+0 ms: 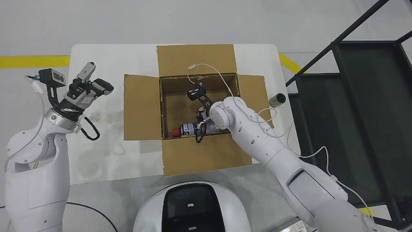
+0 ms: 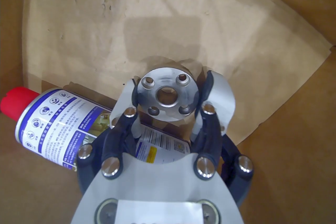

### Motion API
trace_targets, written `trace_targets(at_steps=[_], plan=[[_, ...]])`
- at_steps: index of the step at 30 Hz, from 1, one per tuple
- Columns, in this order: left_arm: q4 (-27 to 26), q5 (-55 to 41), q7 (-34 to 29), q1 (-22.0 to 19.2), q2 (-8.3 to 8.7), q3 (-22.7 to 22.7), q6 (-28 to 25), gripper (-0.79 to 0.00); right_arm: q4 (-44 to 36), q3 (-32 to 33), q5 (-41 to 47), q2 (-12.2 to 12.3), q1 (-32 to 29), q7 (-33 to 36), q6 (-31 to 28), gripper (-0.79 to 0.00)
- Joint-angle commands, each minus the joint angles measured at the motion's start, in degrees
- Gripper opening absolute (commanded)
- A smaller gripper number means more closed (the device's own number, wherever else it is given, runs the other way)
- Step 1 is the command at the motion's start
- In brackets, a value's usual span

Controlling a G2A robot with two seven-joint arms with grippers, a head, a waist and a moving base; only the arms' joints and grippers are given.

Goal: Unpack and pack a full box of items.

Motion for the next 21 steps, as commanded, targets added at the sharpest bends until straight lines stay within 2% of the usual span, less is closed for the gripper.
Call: trace_targets(at_steps=[1, 3, 10, 21], plan=[[0.0, 0.0, 0.0, 0.0, 0.0, 0.0, 0.0, 0.0, 0.24, -0.06, -0.17, -0.11, 0.16, -0.07, 0.07, -0.699], [0.0, 0.0, 0.0, 0.0, 0.0, 0.0, 0.0, 0.0, 0.36, -0.11, -0.44, -0.22, 0.33, -0.2, 0.34, -0.785], [0.0, 0.0, 0.0, 0.0, 0.0, 0.0, 0.0, 0.0, -5.75, 1.13, -3.05, 0.37, -1.35, 0.27, 1.67, -0.785], [0.0, 0.0, 0.0, 0.0, 0.0, 0.0, 0.0, 0.0, -29.82, 9.81, -8.18, 4.25, -12.27, 6.37, -1.39, -0.785]])
